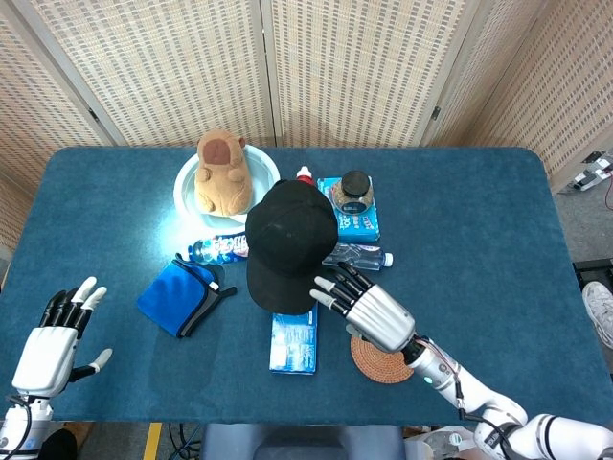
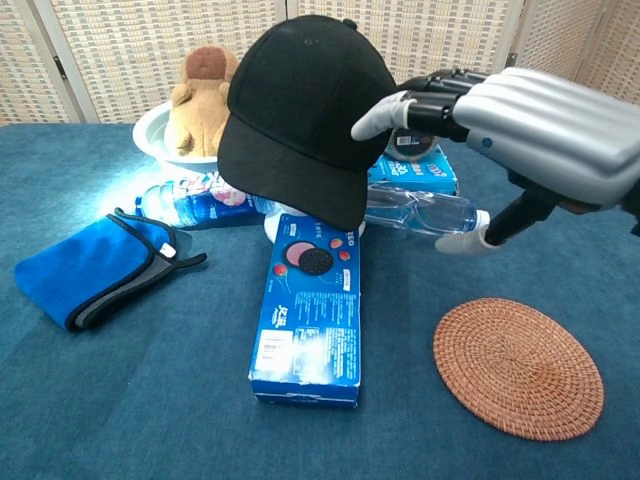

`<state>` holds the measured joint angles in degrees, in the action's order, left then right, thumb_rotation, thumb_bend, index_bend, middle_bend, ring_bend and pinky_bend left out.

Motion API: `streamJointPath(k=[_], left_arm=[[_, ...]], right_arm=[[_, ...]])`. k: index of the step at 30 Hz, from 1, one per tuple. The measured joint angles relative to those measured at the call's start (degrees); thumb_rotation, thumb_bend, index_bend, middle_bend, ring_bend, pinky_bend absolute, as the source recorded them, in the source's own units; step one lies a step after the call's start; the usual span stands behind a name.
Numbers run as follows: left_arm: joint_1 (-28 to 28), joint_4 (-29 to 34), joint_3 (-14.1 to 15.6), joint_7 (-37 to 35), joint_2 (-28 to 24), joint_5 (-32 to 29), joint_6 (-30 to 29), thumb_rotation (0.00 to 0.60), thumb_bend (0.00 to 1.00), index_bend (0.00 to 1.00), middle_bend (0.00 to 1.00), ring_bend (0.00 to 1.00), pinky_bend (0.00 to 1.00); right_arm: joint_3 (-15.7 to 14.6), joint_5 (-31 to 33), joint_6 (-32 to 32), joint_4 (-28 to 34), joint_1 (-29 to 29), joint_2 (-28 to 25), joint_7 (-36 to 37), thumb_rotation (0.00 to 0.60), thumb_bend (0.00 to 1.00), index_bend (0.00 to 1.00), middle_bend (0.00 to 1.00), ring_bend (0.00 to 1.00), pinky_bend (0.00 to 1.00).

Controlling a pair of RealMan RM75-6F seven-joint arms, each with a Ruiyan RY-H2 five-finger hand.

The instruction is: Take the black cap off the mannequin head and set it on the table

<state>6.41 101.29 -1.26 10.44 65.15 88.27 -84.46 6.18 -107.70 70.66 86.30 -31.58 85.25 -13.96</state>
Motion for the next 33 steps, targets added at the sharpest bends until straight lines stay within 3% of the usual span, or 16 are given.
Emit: streamJointPath(k=[26,33], left_arm=[[0.0,-1.4,0.1,-2.3,-0.5,-0.9,0.7,0.600,0.19,0.04,0.00,0.02,0.00],[0.0,-2.1,0.0,-3.4,-0.5,-0.9,0.5,0.600,0.19,0.04,0.00,0.02,0.00]], right_arm=[[2.1,3.9,-1.5,-13.6,-8.6,14.5,-1.1,0.600,0.00,0.18,0.14,0.08,0.11],[1.9,3.3,1.2,-16.2,-9.7,16.4,-0.7,0.600,0.00,0.18,0.14,0.08,0.11]])
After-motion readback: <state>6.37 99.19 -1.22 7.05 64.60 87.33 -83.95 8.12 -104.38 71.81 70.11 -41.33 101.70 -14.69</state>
